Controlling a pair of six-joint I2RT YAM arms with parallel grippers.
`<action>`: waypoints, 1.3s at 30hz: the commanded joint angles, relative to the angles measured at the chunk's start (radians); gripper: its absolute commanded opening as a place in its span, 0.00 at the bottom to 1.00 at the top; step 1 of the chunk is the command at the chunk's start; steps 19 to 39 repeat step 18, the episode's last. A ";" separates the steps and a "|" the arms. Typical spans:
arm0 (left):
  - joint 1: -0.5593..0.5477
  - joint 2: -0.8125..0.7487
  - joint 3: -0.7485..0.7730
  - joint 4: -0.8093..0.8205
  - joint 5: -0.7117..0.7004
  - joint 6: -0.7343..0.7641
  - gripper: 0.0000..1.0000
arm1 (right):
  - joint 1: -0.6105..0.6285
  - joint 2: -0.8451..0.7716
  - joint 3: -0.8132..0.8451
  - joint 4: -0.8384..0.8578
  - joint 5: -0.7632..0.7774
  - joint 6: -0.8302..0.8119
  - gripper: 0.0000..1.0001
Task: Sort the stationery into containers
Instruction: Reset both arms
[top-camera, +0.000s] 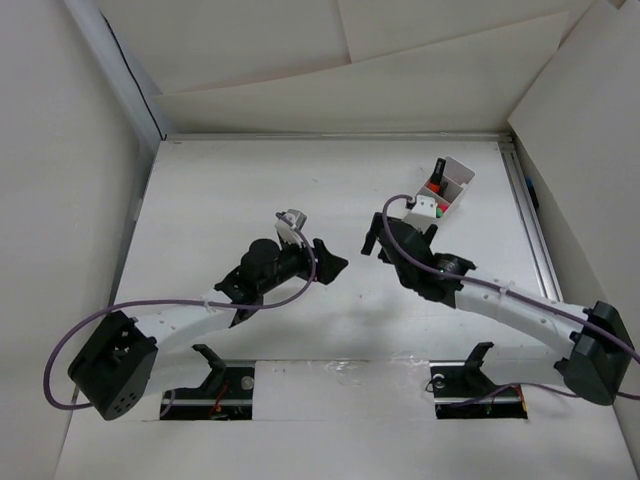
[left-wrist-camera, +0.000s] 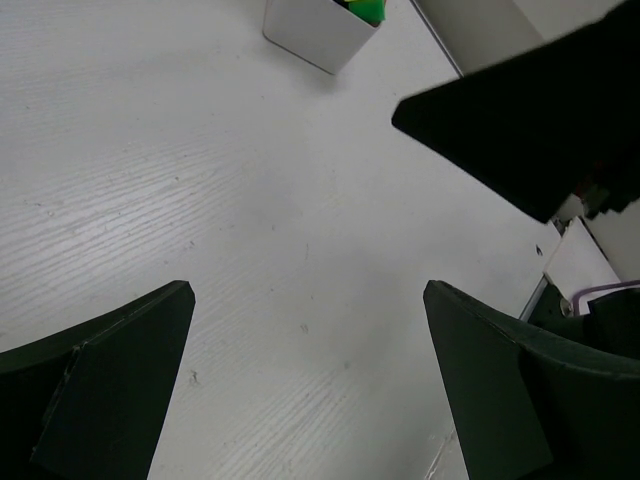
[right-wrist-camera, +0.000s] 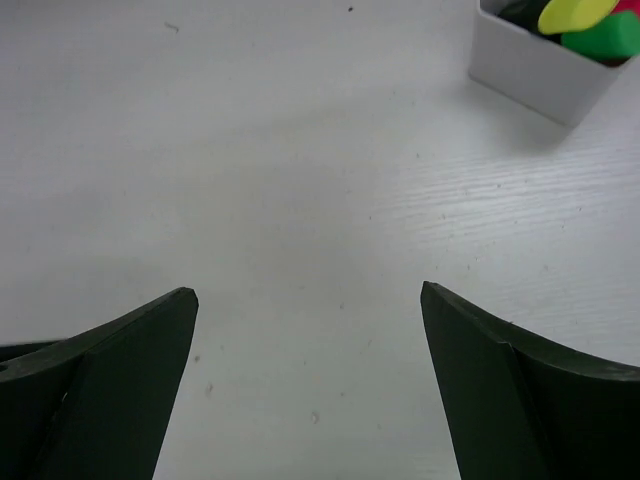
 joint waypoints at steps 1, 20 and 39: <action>0.004 -0.027 -0.028 0.078 -0.004 -0.022 1.00 | 0.042 -0.109 -0.062 -0.011 -0.076 0.061 1.00; 0.004 -0.152 0.005 -0.011 0.040 -0.091 1.00 | 0.182 -0.316 -0.164 -0.138 -0.053 0.135 1.00; 0.004 -0.152 0.005 -0.011 0.040 -0.091 1.00 | 0.182 -0.316 -0.164 -0.138 -0.053 0.135 1.00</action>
